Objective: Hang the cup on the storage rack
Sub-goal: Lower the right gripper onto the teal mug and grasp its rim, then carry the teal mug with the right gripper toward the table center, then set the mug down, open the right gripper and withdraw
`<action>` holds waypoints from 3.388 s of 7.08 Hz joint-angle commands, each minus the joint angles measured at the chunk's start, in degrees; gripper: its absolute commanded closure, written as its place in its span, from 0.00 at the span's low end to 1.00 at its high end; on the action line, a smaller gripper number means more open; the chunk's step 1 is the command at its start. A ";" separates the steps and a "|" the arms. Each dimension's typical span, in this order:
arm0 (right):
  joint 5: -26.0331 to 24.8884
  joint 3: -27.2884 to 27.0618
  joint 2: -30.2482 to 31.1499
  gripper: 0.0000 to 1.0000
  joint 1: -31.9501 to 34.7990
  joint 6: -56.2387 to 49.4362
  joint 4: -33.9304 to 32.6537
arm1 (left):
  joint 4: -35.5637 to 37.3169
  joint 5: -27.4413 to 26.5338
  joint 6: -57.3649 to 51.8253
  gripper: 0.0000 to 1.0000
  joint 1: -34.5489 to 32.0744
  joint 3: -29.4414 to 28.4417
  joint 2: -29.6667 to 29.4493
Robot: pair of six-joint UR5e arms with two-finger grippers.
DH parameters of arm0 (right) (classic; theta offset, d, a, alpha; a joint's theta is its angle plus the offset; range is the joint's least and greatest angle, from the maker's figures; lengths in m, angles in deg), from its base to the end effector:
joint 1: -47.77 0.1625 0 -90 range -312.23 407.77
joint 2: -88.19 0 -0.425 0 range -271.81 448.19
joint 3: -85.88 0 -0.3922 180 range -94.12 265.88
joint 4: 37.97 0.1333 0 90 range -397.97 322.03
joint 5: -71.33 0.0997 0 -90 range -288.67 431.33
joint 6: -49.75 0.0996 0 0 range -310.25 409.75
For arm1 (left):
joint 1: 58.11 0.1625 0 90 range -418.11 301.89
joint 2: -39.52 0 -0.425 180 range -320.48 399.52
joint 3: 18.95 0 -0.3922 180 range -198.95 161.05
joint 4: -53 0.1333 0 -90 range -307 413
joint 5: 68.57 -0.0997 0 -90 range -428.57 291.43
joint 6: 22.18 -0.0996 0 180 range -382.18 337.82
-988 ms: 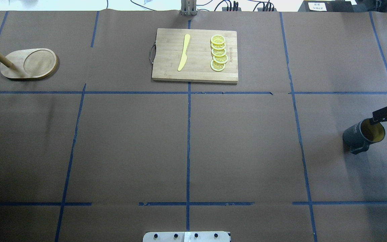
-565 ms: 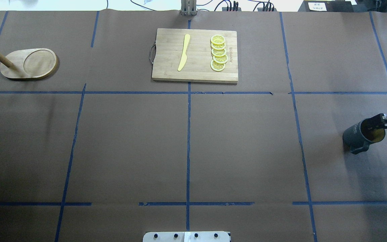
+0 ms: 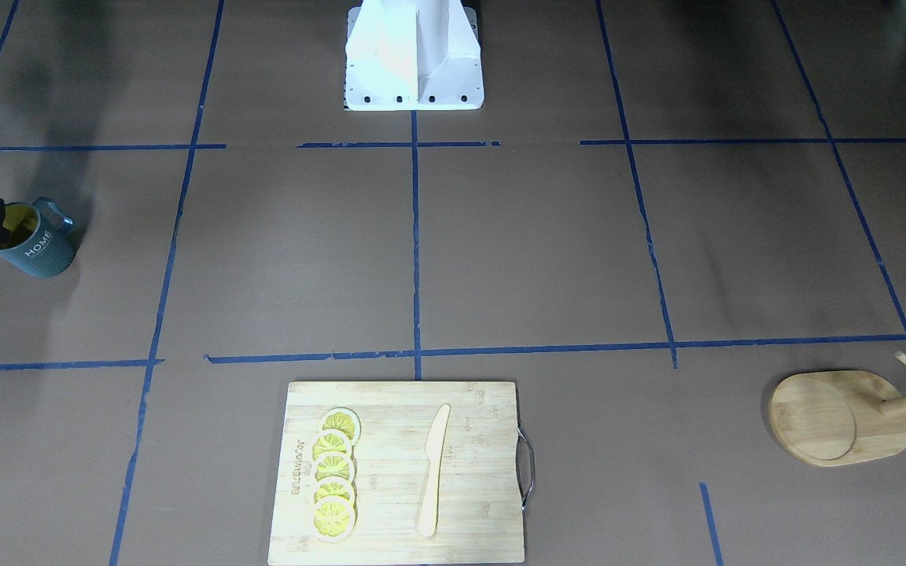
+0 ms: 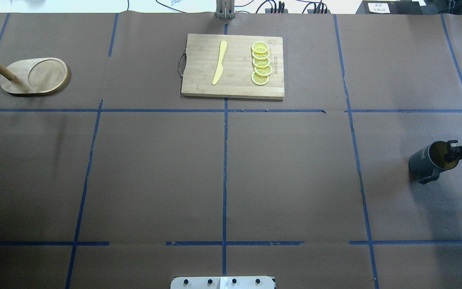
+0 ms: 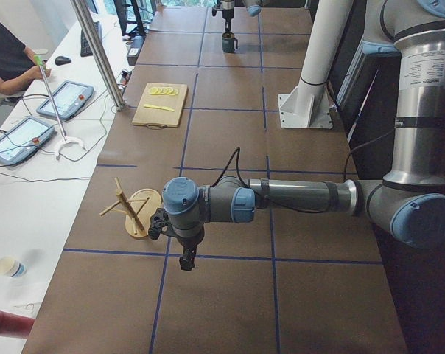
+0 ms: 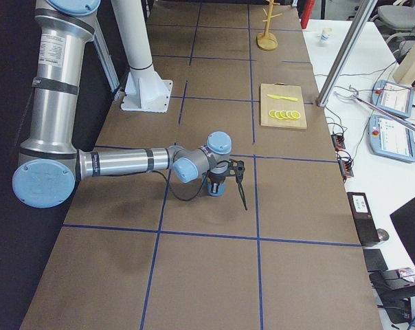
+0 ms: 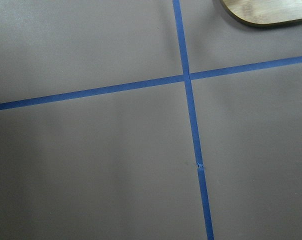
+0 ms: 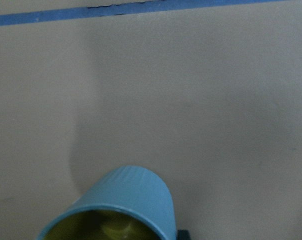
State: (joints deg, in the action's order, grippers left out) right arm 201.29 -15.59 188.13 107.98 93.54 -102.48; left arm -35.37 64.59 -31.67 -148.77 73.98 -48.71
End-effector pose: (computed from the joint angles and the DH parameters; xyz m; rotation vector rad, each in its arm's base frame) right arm -0.1595 -0.4182 0.5934 -0.0476 -0.8179 0.0661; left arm -0.0707 -0.4773 0.6528 0.0589 0.7517 0.1437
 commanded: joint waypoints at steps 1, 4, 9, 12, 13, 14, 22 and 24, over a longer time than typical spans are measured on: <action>8.06 -4.50 0.60 1.00 3.30 0.07 -0.17 | 0.03 0.00 0.09 0.00 0.04 0.06 -0.10; 11.46 -10.94 -5.15 1.00 5.10 18.00 -4.21 | 0.12 0.00 0.09 0.00 0.04 0.33 -0.01; -12.27 -14.03 -40.25 0.99 -21.64 45.76 -37.50 | 0.12 0.00 0.09 0.00 0.04 0.33 -0.01; -20.69 1.91 -50.51 0.99 -29.88 46.30 -30.79 | 0.12 0.00 0.09 0.00 0.04 0.06 -0.01; -21.59 6.76 -53.94 0.99 -30.33 46.39 -30.33 | 0.12 0.00 0.09 0.00 0.04 0.15 -0.01; -21.68 8.64 -54.15 0.99 -30.33 46.30 -27.97 | 0.12 0.00 0.09 0.00 0.04 0.06 -0.01; -21.07 15.00 -59.07 0.00 -29.90 52.28 -24.43 | 0.03 -0.09 0.17 0.00 0.04 2.24 -0.10; -15.13 10.09 -57.24 0.00 -25.00 51.84 -26.70 | 0.65 0.17 -0.17 0.00 1.17 13.53 4.34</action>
State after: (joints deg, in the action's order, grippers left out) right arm 182.55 -2.43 129.61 80.13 145.70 -127.60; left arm -34.90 64.57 -31.67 -148.45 80.60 -47.53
